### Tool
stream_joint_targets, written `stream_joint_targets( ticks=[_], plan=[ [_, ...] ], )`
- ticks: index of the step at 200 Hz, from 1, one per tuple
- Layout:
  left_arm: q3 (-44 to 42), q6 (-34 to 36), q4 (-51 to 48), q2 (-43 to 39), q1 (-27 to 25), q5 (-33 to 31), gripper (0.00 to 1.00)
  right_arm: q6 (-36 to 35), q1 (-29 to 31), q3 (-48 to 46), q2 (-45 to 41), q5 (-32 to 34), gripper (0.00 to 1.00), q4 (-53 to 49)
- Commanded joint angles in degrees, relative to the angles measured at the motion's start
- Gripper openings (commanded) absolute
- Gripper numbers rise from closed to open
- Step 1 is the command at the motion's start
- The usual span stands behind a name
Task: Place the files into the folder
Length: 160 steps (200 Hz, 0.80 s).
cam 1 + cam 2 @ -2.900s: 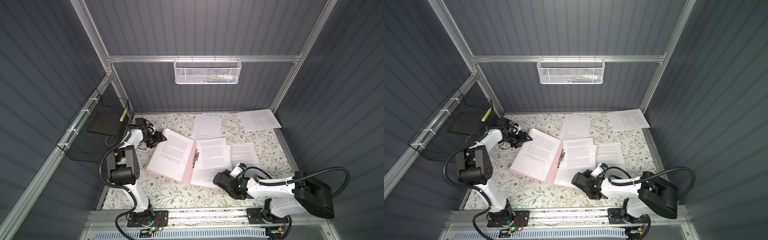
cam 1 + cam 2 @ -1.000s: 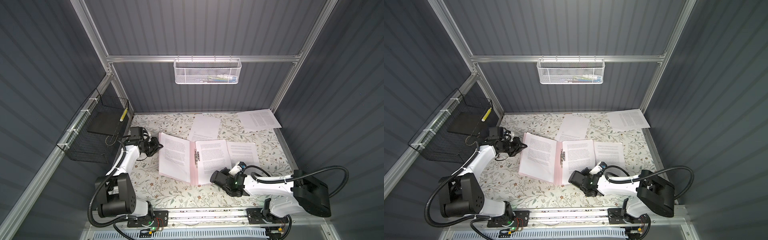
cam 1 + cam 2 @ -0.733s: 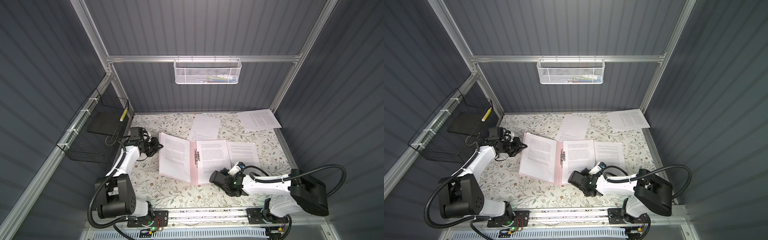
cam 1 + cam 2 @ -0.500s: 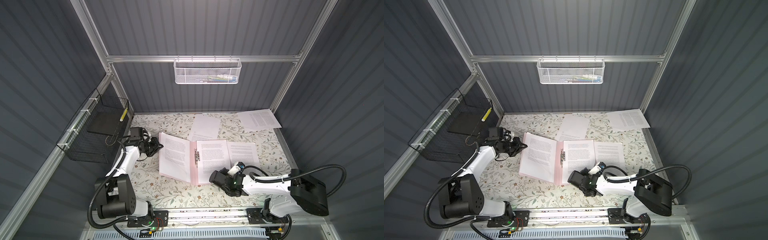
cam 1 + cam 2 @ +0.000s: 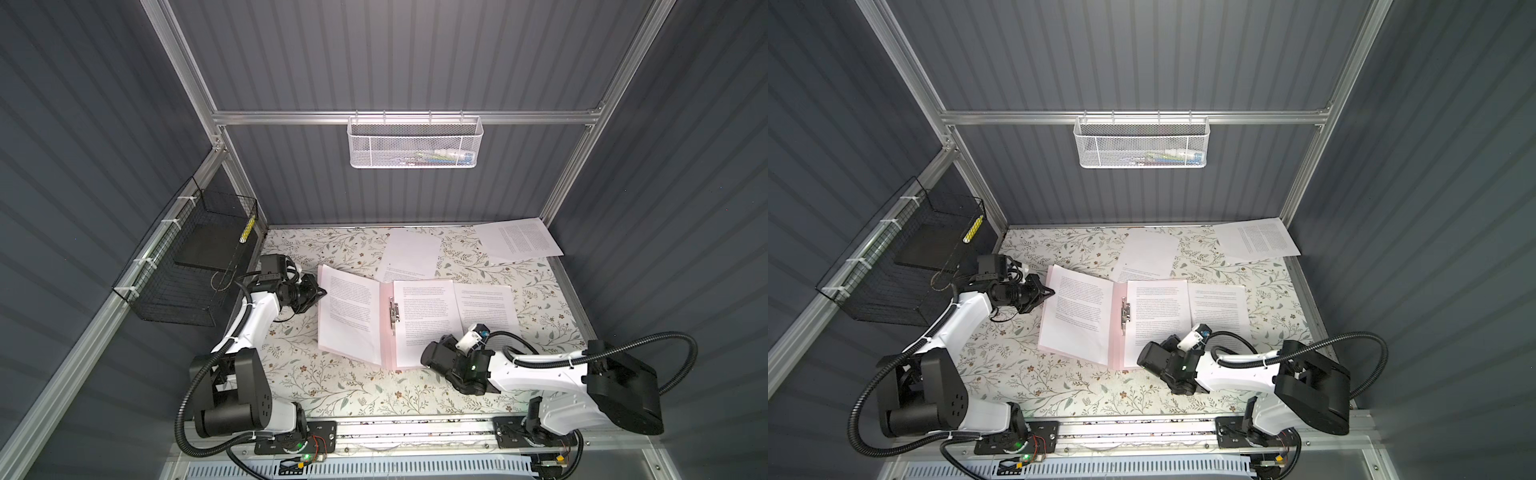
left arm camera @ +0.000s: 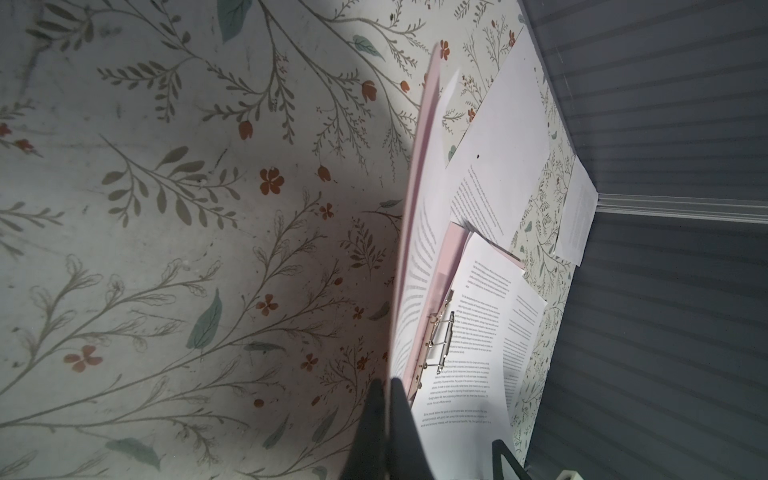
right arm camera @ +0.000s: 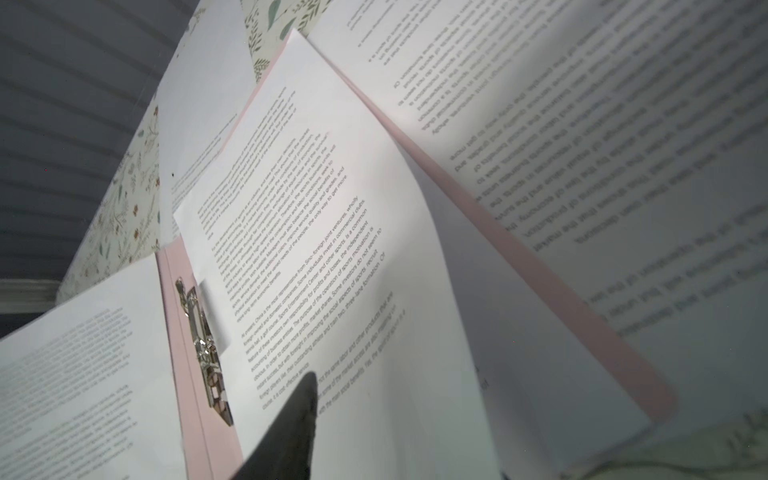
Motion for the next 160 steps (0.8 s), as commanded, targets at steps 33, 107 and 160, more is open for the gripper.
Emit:
stream_joint_targets(
  ticks=[33,107,160],
  plan=[
    [1.08,1.68,-1.99,1.27,0.23,-0.65,0.00,-4.74,0.53,-4.80,-6.80,-2.26,0.98,-1.56],
    [7.33,8.31,-9.40,4.31,0.15,-3.49,0.00,-28.77,-5.79,-3.60,-21.75,-7.51,0.99,-18.89],
    [13.07,11.81,-15.92,7.45,0.15,-9.08,0.00,-56.66,-31.86,-4.48,-28.91,-27.09,0.99,-4.70]
  ],
)
